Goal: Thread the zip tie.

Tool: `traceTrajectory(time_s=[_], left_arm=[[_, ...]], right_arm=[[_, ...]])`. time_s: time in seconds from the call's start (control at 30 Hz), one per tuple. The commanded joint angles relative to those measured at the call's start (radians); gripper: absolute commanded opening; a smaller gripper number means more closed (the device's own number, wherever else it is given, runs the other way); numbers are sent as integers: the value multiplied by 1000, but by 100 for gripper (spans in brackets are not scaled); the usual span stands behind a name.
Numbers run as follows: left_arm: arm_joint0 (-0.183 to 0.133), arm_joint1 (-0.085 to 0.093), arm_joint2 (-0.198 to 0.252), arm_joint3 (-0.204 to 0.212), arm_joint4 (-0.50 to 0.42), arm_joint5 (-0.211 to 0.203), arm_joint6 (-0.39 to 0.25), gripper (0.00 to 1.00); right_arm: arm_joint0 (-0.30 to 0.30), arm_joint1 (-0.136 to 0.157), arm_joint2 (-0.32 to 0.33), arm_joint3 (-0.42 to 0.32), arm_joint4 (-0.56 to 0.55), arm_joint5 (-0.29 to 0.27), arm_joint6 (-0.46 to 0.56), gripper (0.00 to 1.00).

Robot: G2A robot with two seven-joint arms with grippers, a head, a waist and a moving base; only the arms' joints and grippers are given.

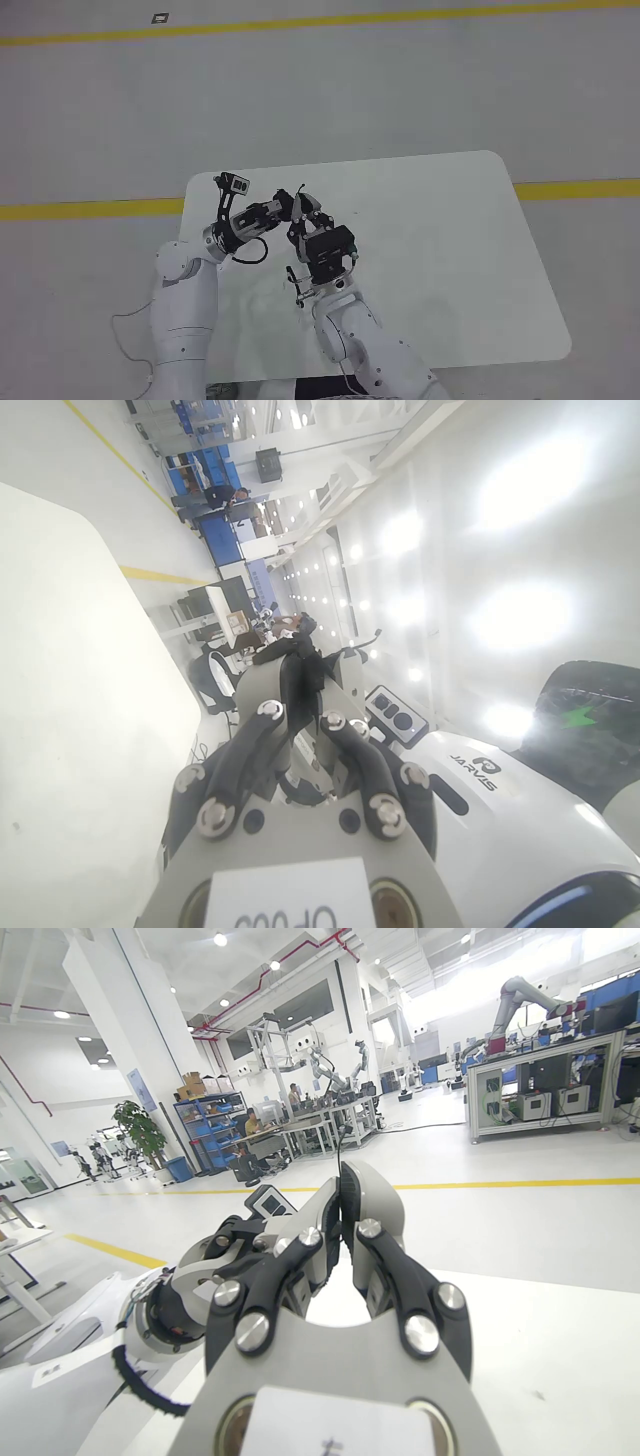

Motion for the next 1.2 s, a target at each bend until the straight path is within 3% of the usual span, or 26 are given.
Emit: traceTrajectory(time_s=[0.0, 0.4, 0.43, 0.47, 0.5, 0.83, 1.17], left_arm=[[0, 0, 0, 0, 0, 0, 0, 0], [0, 0, 0, 0, 0, 0, 0, 0], [0, 0, 0, 0, 0, 0, 0, 0], [0, 0, 0, 0, 0, 0, 0, 0], [0, 0, 0, 0, 0, 0, 0, 0], [0, 0, 0, 0, 0, 0, 0, 0], [0, 0, 0, 0, 0, 0, 0, 0]], right_arm=[[4, -1, 0, 5, -2, 4, 8, 0], [-3, 1, 20, -2, -5, -12, 16, 0], [-5, 1, 22, -4, -5, -15, 15, 29], [-7, 2, 24, -6, -7, -18, 14, 48], [-9, 3, 27, -9, -10, -22, 14, 100], [-42, 15, 53, -41, -36, -52, -10, 100], [-85, 50, 124, -80, -140, -165, -123, 100]])
